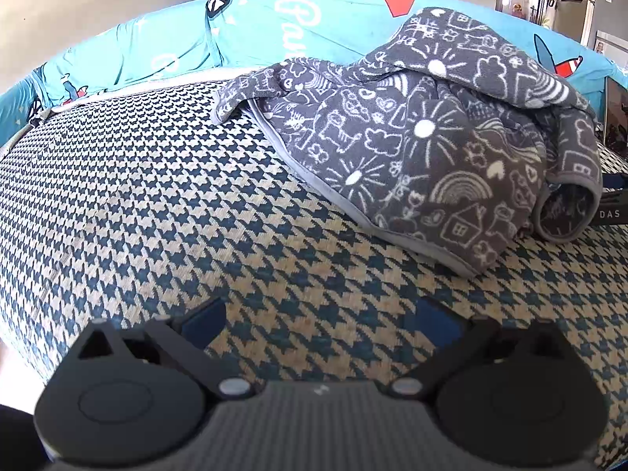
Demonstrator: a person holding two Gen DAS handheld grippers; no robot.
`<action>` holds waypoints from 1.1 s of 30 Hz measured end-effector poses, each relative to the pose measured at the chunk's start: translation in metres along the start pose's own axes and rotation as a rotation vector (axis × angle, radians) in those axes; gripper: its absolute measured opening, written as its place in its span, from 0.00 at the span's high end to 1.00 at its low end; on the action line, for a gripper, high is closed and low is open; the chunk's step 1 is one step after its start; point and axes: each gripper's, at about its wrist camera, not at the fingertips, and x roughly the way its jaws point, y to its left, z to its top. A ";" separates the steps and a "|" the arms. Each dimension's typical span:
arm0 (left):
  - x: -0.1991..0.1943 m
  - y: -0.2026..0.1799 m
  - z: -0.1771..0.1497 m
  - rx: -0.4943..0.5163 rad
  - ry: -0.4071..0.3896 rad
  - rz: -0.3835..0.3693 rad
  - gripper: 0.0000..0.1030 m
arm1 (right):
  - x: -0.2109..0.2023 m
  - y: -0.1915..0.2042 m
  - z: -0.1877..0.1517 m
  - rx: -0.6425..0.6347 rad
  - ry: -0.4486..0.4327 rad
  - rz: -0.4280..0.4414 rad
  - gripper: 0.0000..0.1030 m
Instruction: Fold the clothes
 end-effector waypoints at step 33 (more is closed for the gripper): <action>0.027 -0.011 -0.009 0.025 0.035 0.001 0.00 | 0.004 0.001 0.000 -0.003 -0.002 -0.003 0.00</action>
